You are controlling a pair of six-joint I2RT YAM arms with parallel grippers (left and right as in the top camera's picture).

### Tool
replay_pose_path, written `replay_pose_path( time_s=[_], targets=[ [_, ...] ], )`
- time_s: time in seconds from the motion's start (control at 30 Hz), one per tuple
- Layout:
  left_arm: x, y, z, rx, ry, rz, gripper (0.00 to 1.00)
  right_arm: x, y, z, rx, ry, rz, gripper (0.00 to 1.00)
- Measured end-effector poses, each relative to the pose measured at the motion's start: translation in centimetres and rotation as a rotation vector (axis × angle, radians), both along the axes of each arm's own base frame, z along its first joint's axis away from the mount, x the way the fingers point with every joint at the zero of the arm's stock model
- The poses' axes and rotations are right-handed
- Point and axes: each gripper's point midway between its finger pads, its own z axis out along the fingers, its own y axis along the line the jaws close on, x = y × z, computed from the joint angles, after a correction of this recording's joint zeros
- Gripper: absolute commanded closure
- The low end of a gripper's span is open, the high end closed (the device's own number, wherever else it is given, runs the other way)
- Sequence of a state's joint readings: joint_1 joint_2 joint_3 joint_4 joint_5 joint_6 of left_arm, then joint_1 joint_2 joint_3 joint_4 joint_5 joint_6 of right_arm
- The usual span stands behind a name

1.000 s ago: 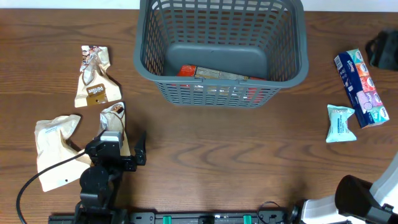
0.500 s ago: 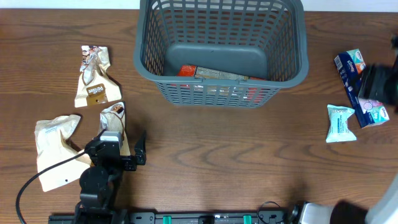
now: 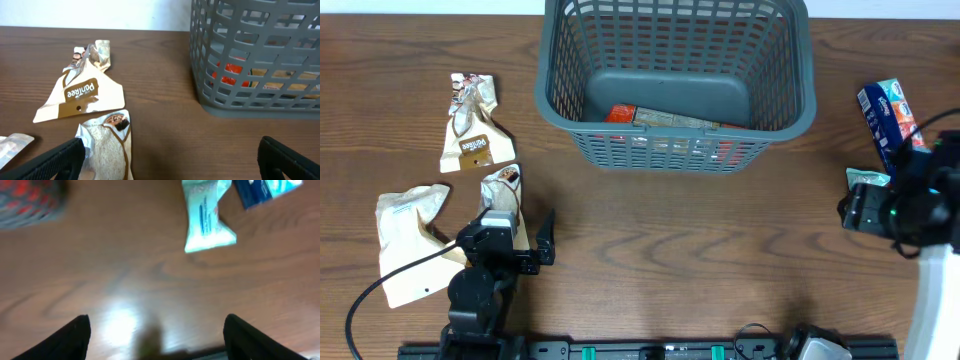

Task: Pack container
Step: 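Lower the right gripper onto the mint-green wet-wipe pack and grasp it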

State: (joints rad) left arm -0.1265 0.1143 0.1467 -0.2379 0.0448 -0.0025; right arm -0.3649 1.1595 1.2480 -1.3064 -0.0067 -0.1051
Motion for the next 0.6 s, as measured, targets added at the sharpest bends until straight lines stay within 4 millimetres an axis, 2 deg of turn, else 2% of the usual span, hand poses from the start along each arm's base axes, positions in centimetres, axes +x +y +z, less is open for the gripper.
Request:
replay_pose_path(
  time_s=[0.07,0.13,0.23,0.4,0.6],
  targets=[
    [0.0,0.0,0.0,0.0,0.0,0.0,0.01,0.8,-0.9,-2.4,-0.018,0.036,0.021,0.26],
    [0.0,0.0,0.0,0.0,0.0,0.0,0.01,1.7,-1.7,-4.1,-0.021,0.07,0.029,0.21],
    [0.0,0.0,0.0,0.0,0.0,0.0,0.02,3.4,-3.1,-6.1,-0.027,0.099,0.042,0.2],
    [0.0,0.0,0.0,0.0,0.0,0.0,0.01,5.7,-5.0,-9.0,-0.038,0.126,0.064,0.1],
    [0.0,0.0,0.0,0.0,0.001,0.0,0.01,8.3,-7.1,-11.2,-0.065,0.098,0.065,0.06]
  ],
)
